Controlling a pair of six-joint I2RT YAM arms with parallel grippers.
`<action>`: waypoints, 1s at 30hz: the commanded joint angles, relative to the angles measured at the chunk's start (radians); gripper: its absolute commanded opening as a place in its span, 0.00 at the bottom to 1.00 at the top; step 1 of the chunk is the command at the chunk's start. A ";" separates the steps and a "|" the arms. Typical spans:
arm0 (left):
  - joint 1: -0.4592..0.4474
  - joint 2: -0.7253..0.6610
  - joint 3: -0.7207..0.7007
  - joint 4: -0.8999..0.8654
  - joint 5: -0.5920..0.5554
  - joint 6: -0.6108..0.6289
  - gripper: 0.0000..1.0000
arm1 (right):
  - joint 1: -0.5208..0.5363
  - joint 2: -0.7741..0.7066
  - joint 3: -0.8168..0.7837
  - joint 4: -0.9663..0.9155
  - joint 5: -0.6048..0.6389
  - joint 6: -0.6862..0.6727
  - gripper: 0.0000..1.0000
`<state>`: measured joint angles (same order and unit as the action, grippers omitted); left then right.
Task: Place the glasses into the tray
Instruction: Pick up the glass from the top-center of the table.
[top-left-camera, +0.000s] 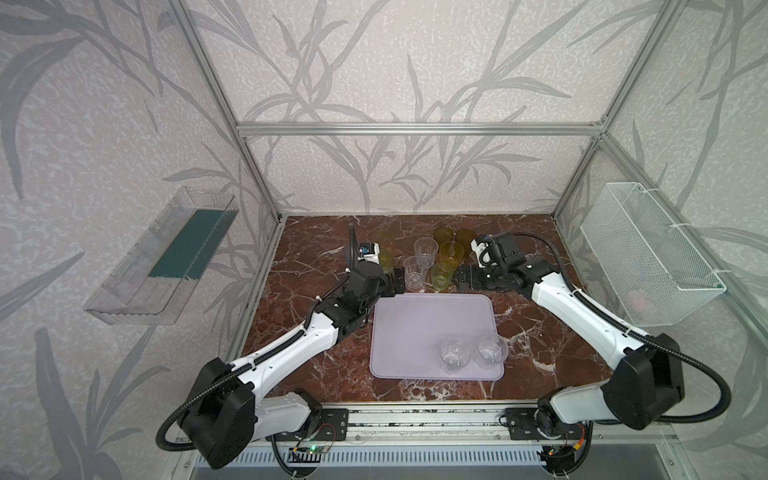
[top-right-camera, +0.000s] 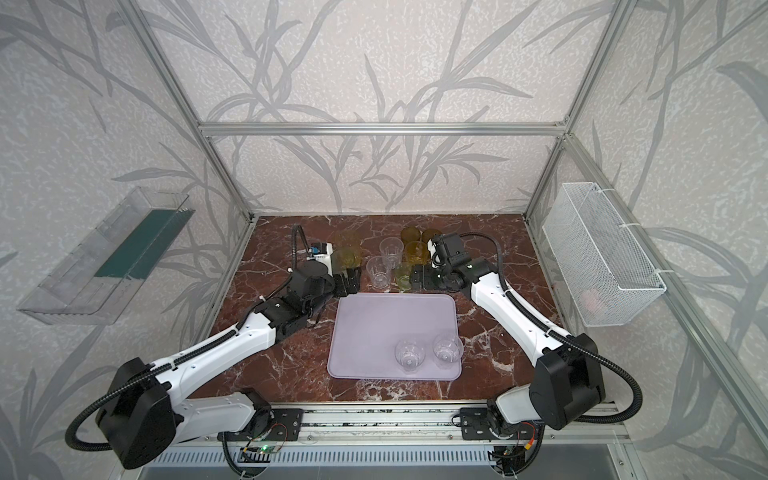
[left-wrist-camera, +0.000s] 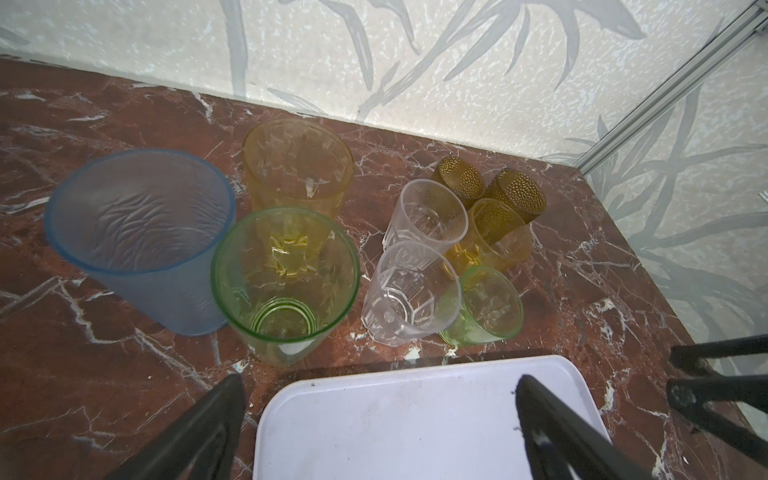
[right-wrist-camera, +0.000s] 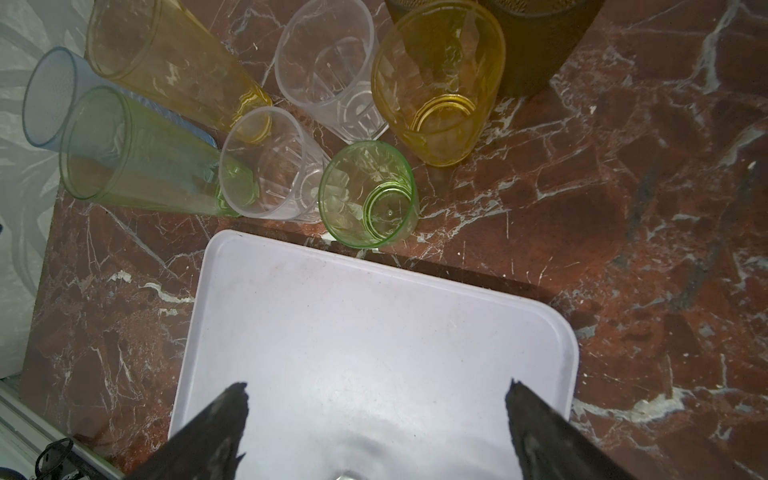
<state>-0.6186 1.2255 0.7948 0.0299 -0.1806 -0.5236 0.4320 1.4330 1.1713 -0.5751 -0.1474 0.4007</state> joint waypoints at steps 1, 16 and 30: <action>0.005 -0.042 -0.012 -0.010 0.016 -0.001 0.99 | -0.006 0.033 0.012 0.029 0.001 0.011 0.95; 0.008 -0.077 -0.033 -0.016 0.069 0.005 0.99 | -0.039 0.162 0.087 0.090 0.050 0.013 0.68; 0.009 -0.089 -0.031 -0.030 0.082 0.014 0.99 | -0.091 0.324 0.225 0.094 0.033 0.015 0.62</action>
<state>-0.6140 1.1587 0.7673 0.0139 -0.1017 -0.5220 0.3458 1.7290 1.3628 -0.4797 -0.1135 0.4187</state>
